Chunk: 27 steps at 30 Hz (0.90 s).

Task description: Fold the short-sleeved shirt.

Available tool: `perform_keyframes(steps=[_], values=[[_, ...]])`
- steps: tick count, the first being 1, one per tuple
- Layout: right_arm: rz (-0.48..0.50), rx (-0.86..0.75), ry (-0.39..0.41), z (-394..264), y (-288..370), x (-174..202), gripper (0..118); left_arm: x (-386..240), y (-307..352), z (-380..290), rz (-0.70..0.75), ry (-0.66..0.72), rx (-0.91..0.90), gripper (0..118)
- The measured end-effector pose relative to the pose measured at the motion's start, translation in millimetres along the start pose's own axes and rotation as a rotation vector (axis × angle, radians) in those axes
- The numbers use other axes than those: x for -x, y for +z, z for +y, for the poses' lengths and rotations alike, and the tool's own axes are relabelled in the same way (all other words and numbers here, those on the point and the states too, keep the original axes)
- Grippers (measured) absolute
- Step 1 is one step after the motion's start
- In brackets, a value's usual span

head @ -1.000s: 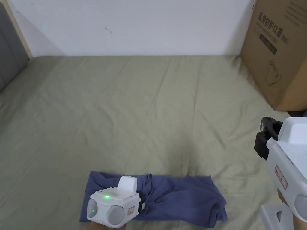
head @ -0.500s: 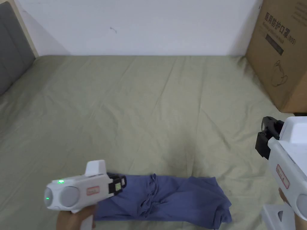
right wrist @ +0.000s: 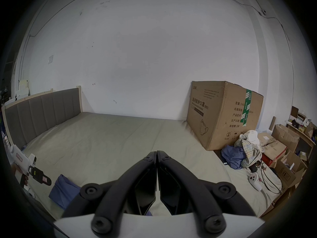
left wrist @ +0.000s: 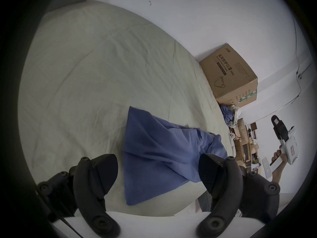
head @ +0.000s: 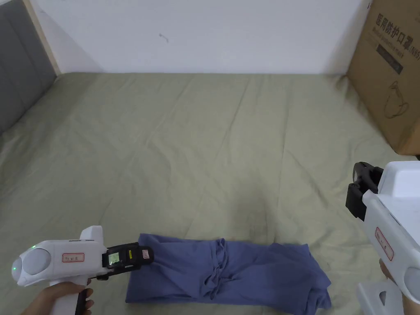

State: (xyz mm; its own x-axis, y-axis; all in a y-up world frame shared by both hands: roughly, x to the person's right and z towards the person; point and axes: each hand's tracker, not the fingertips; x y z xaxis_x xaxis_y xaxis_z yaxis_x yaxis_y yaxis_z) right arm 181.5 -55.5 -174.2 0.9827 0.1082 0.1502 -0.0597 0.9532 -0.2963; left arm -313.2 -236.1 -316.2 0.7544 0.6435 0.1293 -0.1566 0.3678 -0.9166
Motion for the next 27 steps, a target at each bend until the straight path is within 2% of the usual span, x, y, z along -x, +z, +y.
perform_keyframes(steps=[3,7,8,10,12,13,15,20,27], values=[[-0.002,0.001,0.01,-1,1,1,0,21,-20,4,0.012,0.013,0.003,96],[-0.012,0.014,0.024,-3,0,-2,0,32,-36,4,-0.004,0.07,0.006,59],[-0.016,0.018,0.027,-4,0,-3,0,32,-39,4,-0.011,0.075,0.012,56],[-0.025,0.022,0.026,-5,0,-6,0,30,-44,2,0.0,0.071,0.012,42],[-0.031,0.026,0.024,-6,0,-9,0,30,-44,1,0.013,0.059,0.007,39],[-0.035,0.026,0.024,-6,0,-10,0,30,-43,0,0.015,0.055,0.006,27],[-0.036,0.029,0.024,-6,0,-11,0,24,-40,-2,0.023,0.051,0.002,17],[-0.032,0.02,0.025,-3,-1,-12,0,-4,-22,-4,0.092,-0.053,-0.022,12],[-0.006,-0.005,0.018,3,1,-7,0,-16,35,0,0.187,-0.089,-0.051,12]])
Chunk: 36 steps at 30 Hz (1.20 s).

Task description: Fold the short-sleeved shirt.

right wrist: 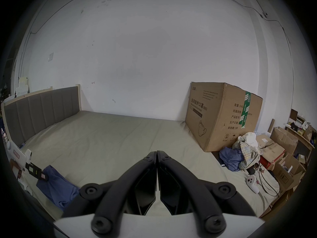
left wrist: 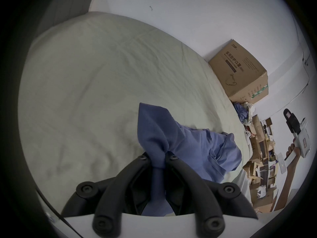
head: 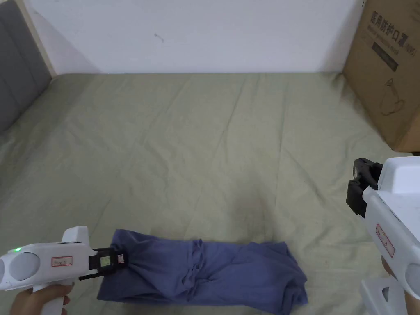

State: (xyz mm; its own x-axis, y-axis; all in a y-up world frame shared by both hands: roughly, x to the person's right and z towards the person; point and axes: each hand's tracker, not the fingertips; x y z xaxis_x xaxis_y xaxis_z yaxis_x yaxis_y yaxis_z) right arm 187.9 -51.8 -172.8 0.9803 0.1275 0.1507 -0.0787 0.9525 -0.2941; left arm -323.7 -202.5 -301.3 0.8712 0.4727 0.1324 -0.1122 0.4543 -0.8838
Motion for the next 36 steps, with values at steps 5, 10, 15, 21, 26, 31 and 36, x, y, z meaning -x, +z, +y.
perform_keyframes(steps=[5,10,15,21,26,31,36], values=[[0.023,-0.01,-0.001,1,3,4,0,-2,42,8,0.14,-0.049,-0.021,12],[0.032,-0.012,-0.006,0,4,5,0,-69,51,16,0.257,-0.117,0.029,12],[0.029,-0.016,-0.016,-1,6,0,0,-132,39,26,0.149,-0.184,0.033,12],[0.01,-0.025,-0.026,-2,12,-12,0,-186,-7,27,0.051,-0.269,0.108,12],[-0.009,-0.023,-0.029,-6,15,-21,0,-224,-63,13,0.04,-0.314,0.201,12],[-0.028,-0.009,-0.028,-11,16,-29,0,-246,-125,-9,0.055,-0.315,0.28,12],[-0.041,0.004,-0.023,-14,18,-33,0,-265,-165,-39,0.144,-0.376,0.301,15]])
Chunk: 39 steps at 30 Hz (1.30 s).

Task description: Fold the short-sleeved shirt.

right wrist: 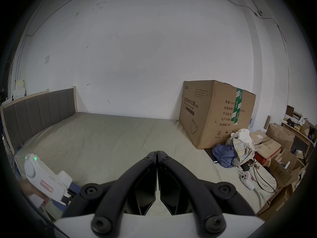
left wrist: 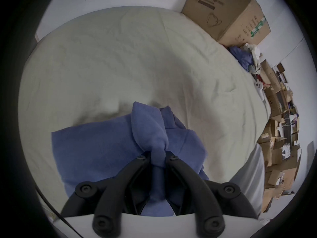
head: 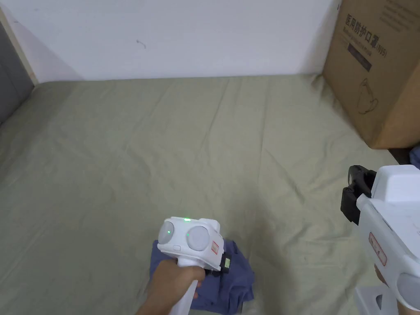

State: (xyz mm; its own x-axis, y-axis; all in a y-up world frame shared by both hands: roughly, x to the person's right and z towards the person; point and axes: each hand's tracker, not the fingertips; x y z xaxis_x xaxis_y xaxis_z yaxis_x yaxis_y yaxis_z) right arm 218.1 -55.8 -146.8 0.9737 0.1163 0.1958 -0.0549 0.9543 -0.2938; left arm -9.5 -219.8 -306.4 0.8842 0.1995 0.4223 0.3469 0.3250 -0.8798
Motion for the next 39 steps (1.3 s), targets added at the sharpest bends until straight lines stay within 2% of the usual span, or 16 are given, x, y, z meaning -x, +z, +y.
perform_keyframes(steps=[3,5,7,11,13,19,21,22,23,25,26,28,33,39], values=[[-0.003,0.004,-0.003,-1,0,-1,0,-7,0,-1,0.013,-0.019,-0.011,40],[0.0,0.005,-0.009,0,-1,-1,0,-7,8,-1,-0.044,-0.014,-0.028,68],[0.001,0.004,-0.009,1,-2,0,0,-3,24,-2,-0.115,0.018,-0.087,84],[0.005,-0.004,-0.019,3,-2,1,0,13,70,-4,-0.176,0.067,-0.263,89],[0.006,-0.01,-0.024,5,-2,1,0,24,92,-6,-0.161,0.08,-0.342,89],[0.011,-0.018,-0.027,8,-1,2,0,59,103,-21,0.058,0.083,-0.45,89],[0.012,-0.018,-0.027,8,0,3,0,68,95,-27,0.082,0.097,-0.443,87],[0.013,-0.018,-0.028,8,0,3,0,73,91,-30,0.081,0.109,-0.436,76],[0.014,-0.017,-0.027,8,0,3,0,77,87,-36,0.076,0.122,-0.45,60],[0.013,-0.016,-0.028,8,1,3,0,83,78,-46,0.03,0.131,-0.494,13],[0.013,-0.014,-0.029,7,1,2,0,83,73,-50,0.024,0.132,-0.486,5],[0.009,-0.013,-0.029,7,2,2,0,79,65,-57,0.013,0.122,-0.487,0],[-0.001,-0.008,-0.029,6,3,-4,0,54,45,-71,0.03,0.021,-0.475,0],[-0.006,-0.004,-0.021,7,4,-10,0,25,9,-71,-0.001,0.003,-0.406,0]])
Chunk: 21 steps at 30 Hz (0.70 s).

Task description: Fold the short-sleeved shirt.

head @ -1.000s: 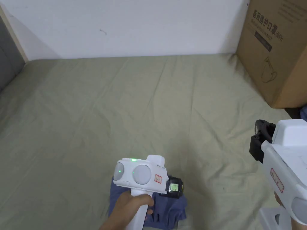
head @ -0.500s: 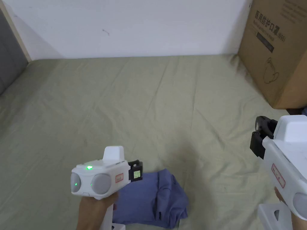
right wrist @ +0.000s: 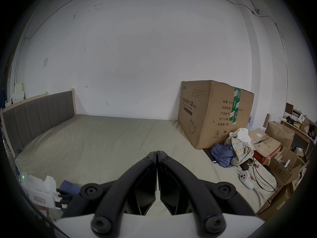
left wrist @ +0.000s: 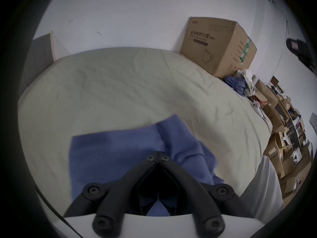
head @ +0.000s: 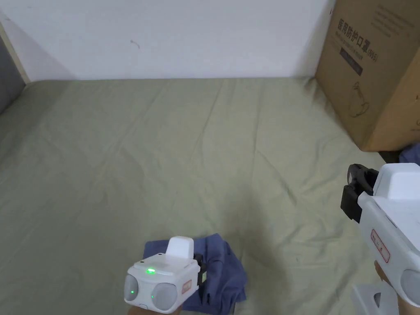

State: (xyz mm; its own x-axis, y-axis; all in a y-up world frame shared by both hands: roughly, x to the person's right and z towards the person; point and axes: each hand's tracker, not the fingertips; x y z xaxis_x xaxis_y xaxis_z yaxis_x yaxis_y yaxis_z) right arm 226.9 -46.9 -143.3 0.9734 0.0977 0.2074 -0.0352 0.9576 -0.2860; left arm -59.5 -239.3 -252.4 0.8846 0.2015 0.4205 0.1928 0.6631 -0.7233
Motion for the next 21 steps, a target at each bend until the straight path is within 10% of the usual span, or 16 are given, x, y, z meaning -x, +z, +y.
perform_keyframes(steps=[21], values=[[-0.016,-0.007,-0.012,1,7,-7,0,-44,5,8,-0.04,-0.061,-0.092,0]])
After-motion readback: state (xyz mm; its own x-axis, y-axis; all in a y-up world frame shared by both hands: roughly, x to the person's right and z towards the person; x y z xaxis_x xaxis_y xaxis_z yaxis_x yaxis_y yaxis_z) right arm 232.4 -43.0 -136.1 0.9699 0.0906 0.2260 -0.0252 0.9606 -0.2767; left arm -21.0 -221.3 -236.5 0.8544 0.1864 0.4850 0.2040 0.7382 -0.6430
